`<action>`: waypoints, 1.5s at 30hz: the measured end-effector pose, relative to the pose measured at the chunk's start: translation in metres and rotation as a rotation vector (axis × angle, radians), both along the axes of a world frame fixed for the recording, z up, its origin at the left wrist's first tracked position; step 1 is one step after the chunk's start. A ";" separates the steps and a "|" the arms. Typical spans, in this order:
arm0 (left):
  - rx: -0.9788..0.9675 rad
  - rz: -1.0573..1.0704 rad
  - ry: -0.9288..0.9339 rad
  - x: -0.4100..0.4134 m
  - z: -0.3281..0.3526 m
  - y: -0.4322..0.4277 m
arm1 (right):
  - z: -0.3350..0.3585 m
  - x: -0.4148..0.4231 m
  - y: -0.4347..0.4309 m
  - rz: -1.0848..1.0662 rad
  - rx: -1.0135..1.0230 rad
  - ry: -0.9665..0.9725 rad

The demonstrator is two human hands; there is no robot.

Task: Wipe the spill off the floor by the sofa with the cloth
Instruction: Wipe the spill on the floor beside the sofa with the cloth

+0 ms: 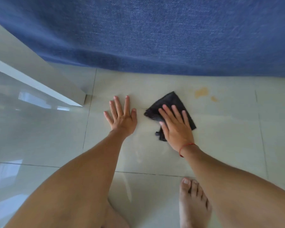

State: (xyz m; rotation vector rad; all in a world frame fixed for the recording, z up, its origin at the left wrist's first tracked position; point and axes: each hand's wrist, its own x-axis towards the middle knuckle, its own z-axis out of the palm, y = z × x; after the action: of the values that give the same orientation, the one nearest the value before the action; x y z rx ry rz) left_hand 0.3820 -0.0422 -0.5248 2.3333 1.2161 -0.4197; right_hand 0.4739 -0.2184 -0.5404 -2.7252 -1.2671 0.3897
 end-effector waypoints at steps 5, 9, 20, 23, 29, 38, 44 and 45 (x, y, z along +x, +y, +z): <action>-0.033 -0.024 0.062 -0.001 -0.003 0.004 | 0.005 0.044 -0.015 -0.283 -0.059 0.023; -0.058 -0.032 0.099 0.002 -0.001 0.006 | 0.000 0.058 0.031 -0.395 -0.012 0.056; -0.011 0.032 0.019 0.020 0.005 -0.012 | 0.001 0.005 -0.004 -0.053 0.013 0.077; -0.038 -0.039 0.019 0.036 0.002 -0.028 | 0.001 0.022 -0.042 -0.174 -0.003 0.047; -0.129 -0.066 0.101 0.039 0.002 -0.019 | 0.000 0.062 -0.013 -0.471 0.017 0.067; -0.179 -0.073 0.148 0.042 0.007 -0.017 | -0.004 0.039 0.054 -0.345 0.045 0.070; -0.182 -0.076 0.140 0.040 0.009 -0.017 | -0.006 0.024 -0.008 -0.257 0.085 0.043; -0.179 -0.077 0.137 0.039 0.009 -0.018 | -0.006 0.027 -0.020 -0.321 0.084 0.032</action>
State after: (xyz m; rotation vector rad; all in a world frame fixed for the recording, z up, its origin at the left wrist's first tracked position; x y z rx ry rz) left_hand 0.4214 -0.0597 -0.5157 2.2323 1.1029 -0.6957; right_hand 0.5004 -0.2387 -0.5466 -2.7698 -0.7978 0.3353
